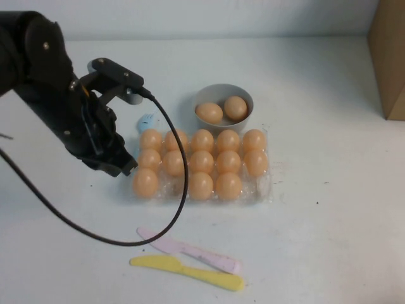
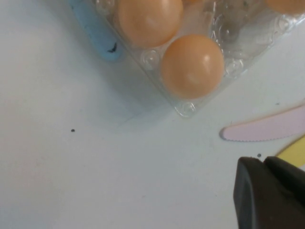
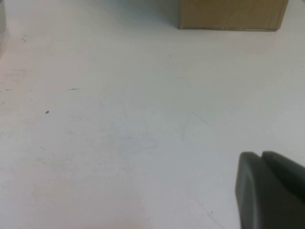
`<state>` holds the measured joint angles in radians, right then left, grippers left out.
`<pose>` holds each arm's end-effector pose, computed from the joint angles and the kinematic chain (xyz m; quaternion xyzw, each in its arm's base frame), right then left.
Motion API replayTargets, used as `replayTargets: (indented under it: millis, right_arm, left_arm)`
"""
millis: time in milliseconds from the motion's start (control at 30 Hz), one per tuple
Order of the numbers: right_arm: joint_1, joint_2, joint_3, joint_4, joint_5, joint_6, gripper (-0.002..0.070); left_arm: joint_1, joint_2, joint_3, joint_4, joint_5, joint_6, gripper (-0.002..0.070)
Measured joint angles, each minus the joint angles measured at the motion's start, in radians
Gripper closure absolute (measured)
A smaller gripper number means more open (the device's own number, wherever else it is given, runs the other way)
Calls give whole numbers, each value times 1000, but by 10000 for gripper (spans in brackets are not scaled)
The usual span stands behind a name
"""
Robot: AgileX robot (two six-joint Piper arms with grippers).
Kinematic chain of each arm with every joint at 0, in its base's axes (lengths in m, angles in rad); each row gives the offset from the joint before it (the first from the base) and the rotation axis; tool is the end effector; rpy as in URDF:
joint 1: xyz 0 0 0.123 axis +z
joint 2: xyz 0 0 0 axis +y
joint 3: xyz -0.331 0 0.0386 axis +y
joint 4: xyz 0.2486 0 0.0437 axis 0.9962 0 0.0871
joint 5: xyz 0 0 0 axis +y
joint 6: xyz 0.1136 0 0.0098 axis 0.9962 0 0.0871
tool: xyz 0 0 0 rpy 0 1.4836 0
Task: Take an egg out of the egg box
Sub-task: Pick up the egg from the plastic box
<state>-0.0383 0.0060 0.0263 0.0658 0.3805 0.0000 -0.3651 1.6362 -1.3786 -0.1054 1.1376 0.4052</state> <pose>0.0272 0.0018 0.1627 0.0332 0.8114 0.0166 0.5833 0.3149 -0.1320 0.3201 0.3574 0.9234 -0.0477 0.1318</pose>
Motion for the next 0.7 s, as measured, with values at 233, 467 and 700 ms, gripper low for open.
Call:
replayTargets:
  millis: [233,467,700]
  right_arm:
    - [0,0,0,0,0,0,694]
    - [0,0,0,0,0,0,694]
    - [0,0,0,0,0,0,694]
  left_arm:
    - [-53,136,-71,64,28,61,517]
    - [-100,151,-72,79,-97,-14,167]
    - [-100,174,-72,85,-115,-145,135]
